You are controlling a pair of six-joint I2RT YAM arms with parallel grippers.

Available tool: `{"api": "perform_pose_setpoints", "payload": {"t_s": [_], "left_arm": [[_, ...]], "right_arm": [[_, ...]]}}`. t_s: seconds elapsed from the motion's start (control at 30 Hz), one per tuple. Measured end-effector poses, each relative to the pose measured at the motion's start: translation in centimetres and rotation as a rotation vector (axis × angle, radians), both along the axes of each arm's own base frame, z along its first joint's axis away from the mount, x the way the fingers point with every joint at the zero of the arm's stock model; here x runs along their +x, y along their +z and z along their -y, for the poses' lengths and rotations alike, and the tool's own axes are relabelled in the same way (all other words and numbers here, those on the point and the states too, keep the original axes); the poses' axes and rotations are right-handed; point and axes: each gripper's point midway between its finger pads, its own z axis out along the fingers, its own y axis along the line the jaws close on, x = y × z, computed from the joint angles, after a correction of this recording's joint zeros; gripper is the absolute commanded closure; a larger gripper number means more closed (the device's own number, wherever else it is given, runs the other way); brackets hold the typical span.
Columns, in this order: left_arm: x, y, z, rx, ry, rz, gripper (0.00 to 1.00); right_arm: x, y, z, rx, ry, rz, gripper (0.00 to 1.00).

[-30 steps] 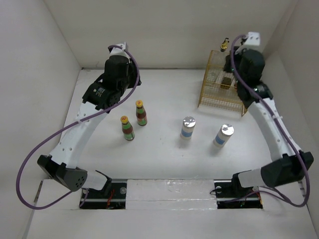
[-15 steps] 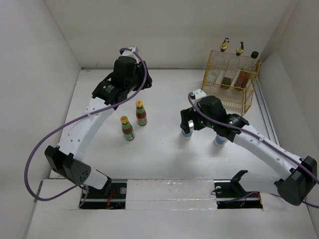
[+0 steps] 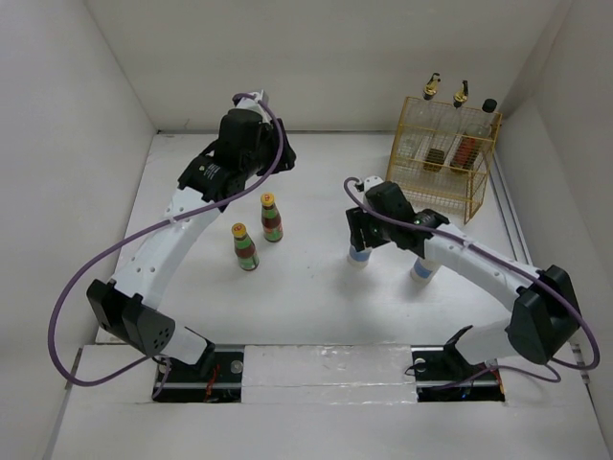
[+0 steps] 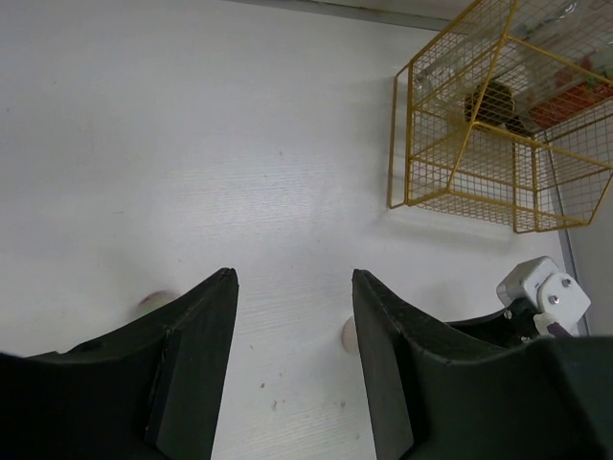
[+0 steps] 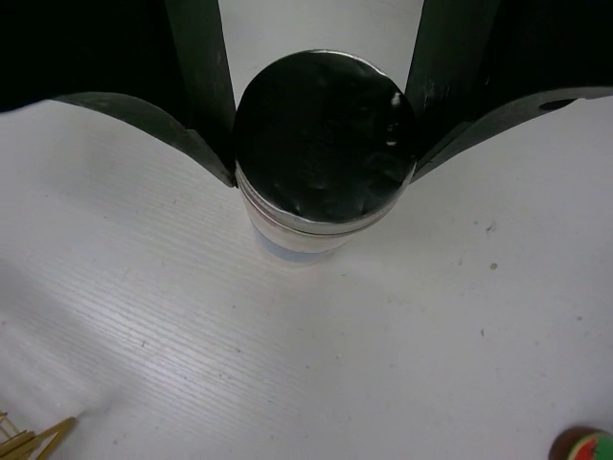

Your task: Organize the condiment bottles

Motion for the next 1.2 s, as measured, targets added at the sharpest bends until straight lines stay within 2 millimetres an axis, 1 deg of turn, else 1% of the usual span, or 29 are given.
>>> {"api": "perform_pose_setpoints", "payload": {"t_s": [0.1,0.17,0.2,0.23,0.3,0.37,0.43,0.5,0.53,0.6,0.63,0.7,0.8,0.83,0.87,1.0,1.2], "left_arm": [[0.0,-0.2,0.3,-0.010,-0.008,-0.002,0.53],[-0.1,-0.4,0.6,-0.019,-0.022,-0.007,0.54],[-0.1,-0.4,0.7,-0.023,-0.026,-0.007,0.55],[-0.1,-0.5,0.8,-0.027,-0.033,-0.009,0.55],[-0.3,-0.5,1.1,-0.035,-0.048,-0.011,0.55],[-0.3,-0.4,1.2,-0.040,-0.055,-0.011,0.55],[-0.3,-0.4,1.4,-0.044,-0.061,-0.009,0.55],[-0.4,-0.3,1.5,-0.048,-0.069,-0.008,0.55],[-0.4,-0.3,1.6,-0.050,-0.071,-0.008,0.55],[-0.4,-0.5,1.6,-0.051,-0.074,-0.009,0.55],[-0.5,-0.7,1.6,-0.049,-0.075,-0.013,0.55],[-0.6,-0.9,1.6,-0.048,-0.077,-0.017,0.55],[-0.6,-1.0,1.6,-0.047,-0.077,-0.020,0.55],[-0.6,-1.0,1.6,-0.047,-0.077,-0.020,0.55],[-0.6,-1.0,1.6,-0.047,-0.077,-0.020,0.55],[-0.6,-1.0,1.6,-0.047,-0.077,-0.019,0.55],[-0.6,-1.0,1.6,-0.047,-0.077,-0.019,0.55]], "right_arm": [[0.9,0.6,0.4,-0.017,-0.028,0.017,0.60],[2.0,2.4,0.8,-0.014,-0.051,0.053,0.60],[3.0,3.8,1.0,0.001,-0.067,0.082,0.65],[4.3,5.6,1.5,0.024,-0.091,0.118,0.65],[7.7,10.1,3.0,0.083,-0.153,0.210,0.65],[11.2,15.0,5.4,0.142,-0.229,0.318,0.65],[14.1,19.0,8.0,0.185,-0.294,0.420,0.65],[16.2,21.3,10.6,0.194,-0.351,0.487,0.65],[16.9,21.9,11.5,0.196,-0.369,0.502,0.65],[18.1,22.2,12.6,0.195,-0.387,0.507,0.65],[18.7,21.9,12.9,0.194,-0.391,0.501,0.65],[19.8,20.8,13.4,0.192,-0.393,0.476,0.65],[21.3,18.2,13.9,0.180,-0.397,0.417,0.65],[21.6,17.7,14.3,0.175,-0.405,0.404,0.65],[21.9,17.6,14.6,0.175,-0.409,0.402,0.65],[21.8,16.9,15.6,0.152,-0.429,0.378,0.65],[21.6,16.1,15.9,0.133,-0.435,0.359,0.65]]}}
